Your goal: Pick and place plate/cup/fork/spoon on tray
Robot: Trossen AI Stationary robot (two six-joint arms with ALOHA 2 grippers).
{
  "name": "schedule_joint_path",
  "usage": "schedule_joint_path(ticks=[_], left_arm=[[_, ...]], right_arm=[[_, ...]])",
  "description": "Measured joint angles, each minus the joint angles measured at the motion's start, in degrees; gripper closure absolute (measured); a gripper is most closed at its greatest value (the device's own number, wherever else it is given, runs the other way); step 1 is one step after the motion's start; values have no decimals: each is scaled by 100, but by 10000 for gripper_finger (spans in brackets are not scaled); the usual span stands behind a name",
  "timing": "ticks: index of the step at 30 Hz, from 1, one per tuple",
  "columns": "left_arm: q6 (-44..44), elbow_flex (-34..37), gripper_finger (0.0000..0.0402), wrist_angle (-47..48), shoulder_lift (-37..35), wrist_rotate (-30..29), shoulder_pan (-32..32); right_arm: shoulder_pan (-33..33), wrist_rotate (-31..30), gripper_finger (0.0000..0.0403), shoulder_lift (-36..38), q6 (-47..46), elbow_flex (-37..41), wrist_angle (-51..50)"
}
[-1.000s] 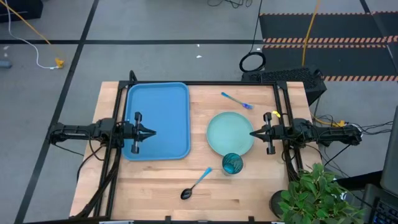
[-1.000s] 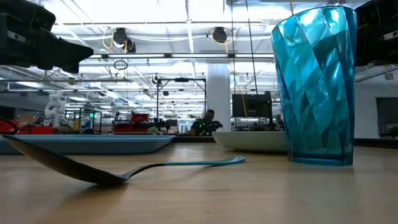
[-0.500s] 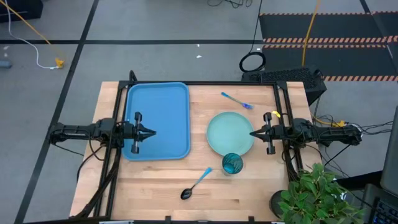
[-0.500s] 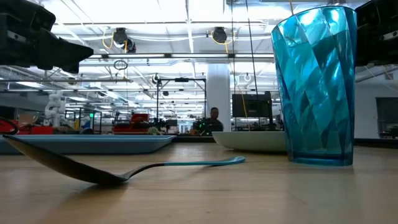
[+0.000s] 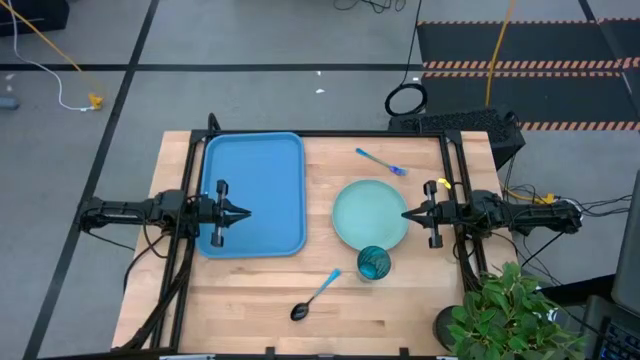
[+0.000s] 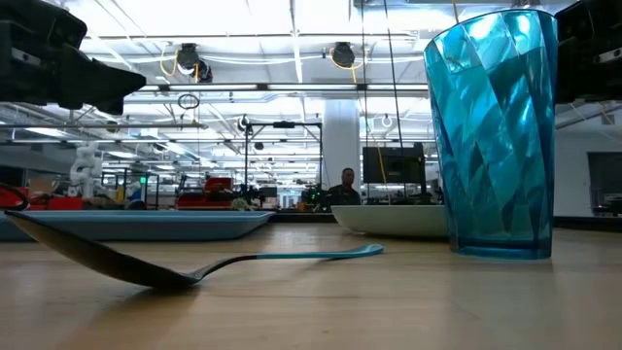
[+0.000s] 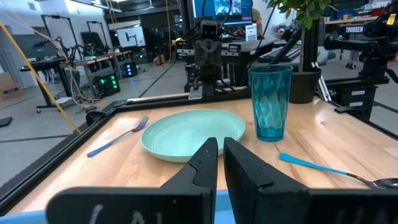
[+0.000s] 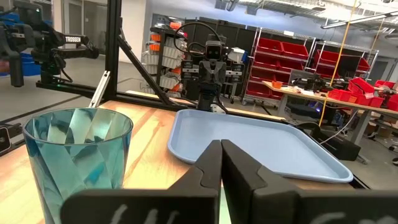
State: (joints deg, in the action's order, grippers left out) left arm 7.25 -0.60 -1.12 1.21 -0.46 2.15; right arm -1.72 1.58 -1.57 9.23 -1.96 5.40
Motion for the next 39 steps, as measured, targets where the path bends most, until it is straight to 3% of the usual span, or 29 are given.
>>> schedule_joint_path(ticks=[28,33,39], left_arm=[[0,0,371,0,2,0,1],[1,0,371,-1,2,-1,0],[0,0,371,-1,2,-1,2]], right_arm=[[-2,0,403,-1,-2,-1,19],[-2,-71,403,-1,-365,-16,552],[0,-157,403,-170,-674,-697,579]])
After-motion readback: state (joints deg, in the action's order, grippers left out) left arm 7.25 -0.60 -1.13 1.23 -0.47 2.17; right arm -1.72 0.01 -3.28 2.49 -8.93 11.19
